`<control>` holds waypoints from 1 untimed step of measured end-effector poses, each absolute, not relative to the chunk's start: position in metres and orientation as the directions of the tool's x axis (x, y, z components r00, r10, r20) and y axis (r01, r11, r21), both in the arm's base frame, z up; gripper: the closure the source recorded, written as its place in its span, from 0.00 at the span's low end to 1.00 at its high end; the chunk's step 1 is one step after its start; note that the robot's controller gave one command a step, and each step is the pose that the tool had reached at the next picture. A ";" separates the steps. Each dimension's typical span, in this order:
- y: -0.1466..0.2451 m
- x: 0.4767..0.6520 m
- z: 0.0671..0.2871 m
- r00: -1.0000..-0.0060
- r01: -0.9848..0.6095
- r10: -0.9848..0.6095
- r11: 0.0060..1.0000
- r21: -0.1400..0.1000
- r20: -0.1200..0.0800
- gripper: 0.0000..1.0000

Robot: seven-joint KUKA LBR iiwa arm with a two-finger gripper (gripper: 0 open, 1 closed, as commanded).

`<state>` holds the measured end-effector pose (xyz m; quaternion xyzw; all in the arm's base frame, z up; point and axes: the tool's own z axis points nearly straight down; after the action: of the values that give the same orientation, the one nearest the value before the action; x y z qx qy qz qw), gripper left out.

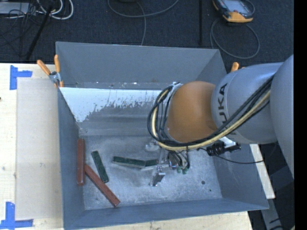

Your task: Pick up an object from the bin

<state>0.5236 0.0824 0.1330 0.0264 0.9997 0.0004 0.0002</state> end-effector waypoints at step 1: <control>0.120 0.561 0.076 -0.999 -0.042 -0.042 0.999 0.003 -0.016 1.00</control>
Offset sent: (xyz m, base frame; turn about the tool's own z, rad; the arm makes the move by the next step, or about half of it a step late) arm 0.0000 0.0000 0.0000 0.0000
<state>0.5612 0.1198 0.0764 -0.0212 0.9997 0.0018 0.0082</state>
